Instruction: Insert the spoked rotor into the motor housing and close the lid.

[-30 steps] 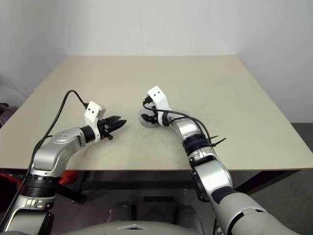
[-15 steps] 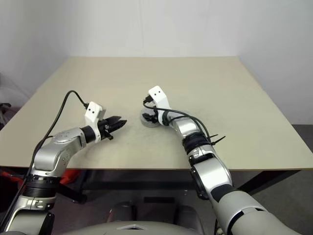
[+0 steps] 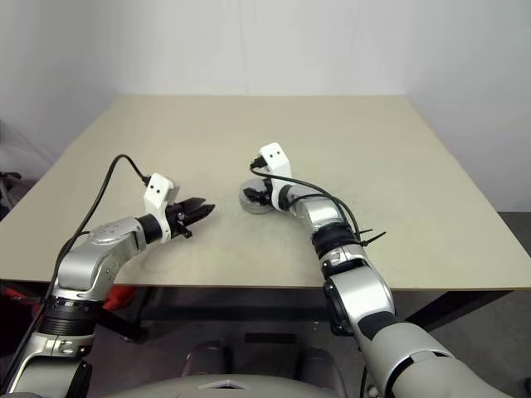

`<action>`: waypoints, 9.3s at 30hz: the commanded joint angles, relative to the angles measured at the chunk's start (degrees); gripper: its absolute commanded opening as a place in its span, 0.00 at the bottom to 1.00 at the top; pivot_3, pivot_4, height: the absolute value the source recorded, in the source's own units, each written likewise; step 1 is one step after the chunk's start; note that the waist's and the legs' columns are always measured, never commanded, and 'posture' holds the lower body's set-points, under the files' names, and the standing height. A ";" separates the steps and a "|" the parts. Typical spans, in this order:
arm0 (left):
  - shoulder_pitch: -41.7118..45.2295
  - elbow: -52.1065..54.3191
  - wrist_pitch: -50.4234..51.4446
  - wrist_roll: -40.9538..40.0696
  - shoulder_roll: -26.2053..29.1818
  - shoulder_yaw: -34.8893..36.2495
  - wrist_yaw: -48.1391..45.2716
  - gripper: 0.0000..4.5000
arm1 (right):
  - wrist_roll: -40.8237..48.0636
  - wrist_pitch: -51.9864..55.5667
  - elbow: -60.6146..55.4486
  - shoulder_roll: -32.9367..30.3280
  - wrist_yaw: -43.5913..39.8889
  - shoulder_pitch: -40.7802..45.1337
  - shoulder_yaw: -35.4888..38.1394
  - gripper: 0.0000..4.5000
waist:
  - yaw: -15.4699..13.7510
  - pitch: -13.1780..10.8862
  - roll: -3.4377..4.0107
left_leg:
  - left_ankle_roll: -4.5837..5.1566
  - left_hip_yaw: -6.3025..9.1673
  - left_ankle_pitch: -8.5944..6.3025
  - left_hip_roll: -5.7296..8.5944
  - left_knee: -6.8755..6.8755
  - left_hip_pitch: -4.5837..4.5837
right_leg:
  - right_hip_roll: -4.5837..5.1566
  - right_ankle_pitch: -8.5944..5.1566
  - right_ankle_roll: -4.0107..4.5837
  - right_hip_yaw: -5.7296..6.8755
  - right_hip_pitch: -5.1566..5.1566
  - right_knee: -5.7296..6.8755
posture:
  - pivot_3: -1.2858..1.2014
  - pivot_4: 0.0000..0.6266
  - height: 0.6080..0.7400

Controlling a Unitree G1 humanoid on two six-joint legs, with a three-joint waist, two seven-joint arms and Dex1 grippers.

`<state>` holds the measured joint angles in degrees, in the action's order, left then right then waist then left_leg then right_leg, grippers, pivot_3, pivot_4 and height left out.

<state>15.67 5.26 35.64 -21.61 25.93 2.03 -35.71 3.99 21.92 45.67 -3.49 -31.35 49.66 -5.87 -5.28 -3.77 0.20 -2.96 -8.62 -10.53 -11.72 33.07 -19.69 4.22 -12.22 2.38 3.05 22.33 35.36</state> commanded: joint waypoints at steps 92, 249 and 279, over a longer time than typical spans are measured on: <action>0.38 1.37 -1.13 0.32 0.94 0.80 0.10 0.39 | -0.19 -6.14 -8.18 -1.70 -5.42 -2.66 -1.05 0.66 | 1.02 -0.02 -0.01 | -0.08 -0.05 0.06 -0.02 -0.04 -0.78 | -0.02 0.20 0.48 0.04 0.78 0.05 | 0.52 0.00 1.00; 19.96 -26.96 11.52 0.60 -16.31 0.44 6.65 0.00 | 27.74 59.86 -24.47 -1.29 16.94 -5.29 37.53 0.99 | -0.69 -0.02 0.04 | -0.24 -0.07 0.16 0.06 -0.60 -0.34 | 0.01 0.09 0.23 0.07 0.11 -0.64 | 0.52 0.00 1.00; 18.72 -24.35 11.68 1.20 -14.94 0.08 7.30 0.00 | 30.78 39.99 -4.95 4.89 12.50 2.06 36.38 0.99 | -0.19 0.01 0.08 | -0.59 -0.09 0.37 0.04 -0.87 -0.31 | 0.00 0.09 0.24 0.07 0.32 -0.61 | 0.52 0.00 1.00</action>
<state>35.32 -19.16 46.62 -21.08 10.99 3.24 -28.61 31.95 62.90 40.65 -0.07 -17.37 48.87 31.08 -5.47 -3.76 0.27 -3.55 -8.72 -10.16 -11.68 32.20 -20.01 4.22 -12.13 2.62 3.12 22.67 34.75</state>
